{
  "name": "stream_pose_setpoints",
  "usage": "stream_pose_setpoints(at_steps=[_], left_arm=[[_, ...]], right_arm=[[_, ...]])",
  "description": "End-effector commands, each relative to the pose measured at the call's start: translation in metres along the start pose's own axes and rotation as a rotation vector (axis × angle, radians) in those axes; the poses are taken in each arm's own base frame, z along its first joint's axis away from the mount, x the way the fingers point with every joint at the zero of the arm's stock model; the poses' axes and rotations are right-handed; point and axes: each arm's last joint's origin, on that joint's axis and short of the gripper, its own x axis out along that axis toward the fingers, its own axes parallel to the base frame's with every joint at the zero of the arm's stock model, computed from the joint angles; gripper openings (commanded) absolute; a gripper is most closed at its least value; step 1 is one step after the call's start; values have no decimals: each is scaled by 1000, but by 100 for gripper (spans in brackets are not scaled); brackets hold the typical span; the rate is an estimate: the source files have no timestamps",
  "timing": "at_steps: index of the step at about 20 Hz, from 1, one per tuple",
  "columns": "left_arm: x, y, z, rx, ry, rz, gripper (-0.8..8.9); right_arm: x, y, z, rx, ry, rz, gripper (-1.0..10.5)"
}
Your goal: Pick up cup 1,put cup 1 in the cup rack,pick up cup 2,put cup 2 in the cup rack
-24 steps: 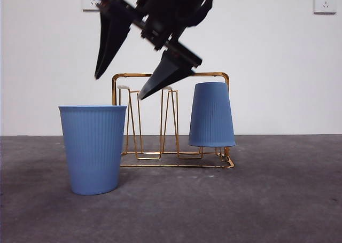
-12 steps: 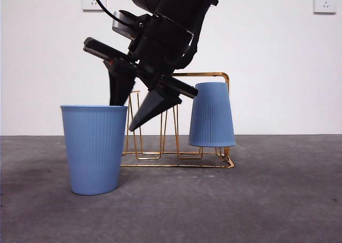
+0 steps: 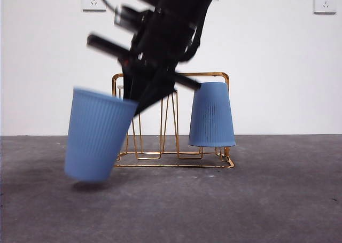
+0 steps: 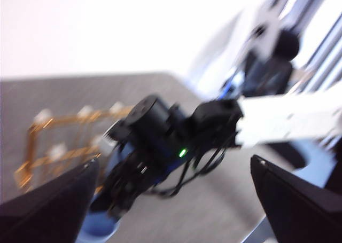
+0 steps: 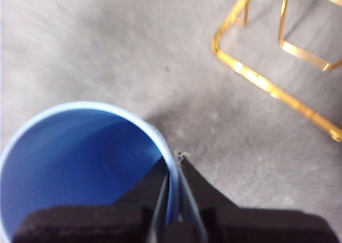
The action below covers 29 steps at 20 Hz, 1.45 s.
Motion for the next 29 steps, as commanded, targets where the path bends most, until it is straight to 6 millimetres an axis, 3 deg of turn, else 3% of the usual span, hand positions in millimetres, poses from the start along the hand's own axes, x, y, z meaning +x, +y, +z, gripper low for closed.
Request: stream_pose_setpoints(at_steps=[1,4,7,9,12,18,23,29], left_arm=[[0,-6,10,-18,-97,-105,475],[-4,-13,26,-24,-258,-216,475],[-8,-20,40,-23,-397,-313,475],[-4,-25,48,-13,-448,-403,476],[16,-34,58,-3,-487,-516,476],[60,-46,66,-35,-487,-674,477],[90,-56,71,-68,-538,-857,481],[119,-63,66,-107,-529,-906,481]], right_arm=[[-59,11,10,-40,-163,38,-12],[-153,24,13,-85,-445,90,-12],[-255,33,-3,-136,-802,164,-12],[-307,37,-20,-173,-1011,220,-12],[-354,41,-39,-249,-1211,313,-12],[-383,47,-48,-378,-1379,479,-12],[-382,47,-45,-375,-1388,486,-12],[-381,48,-42,-400,-1412,497,-12]])
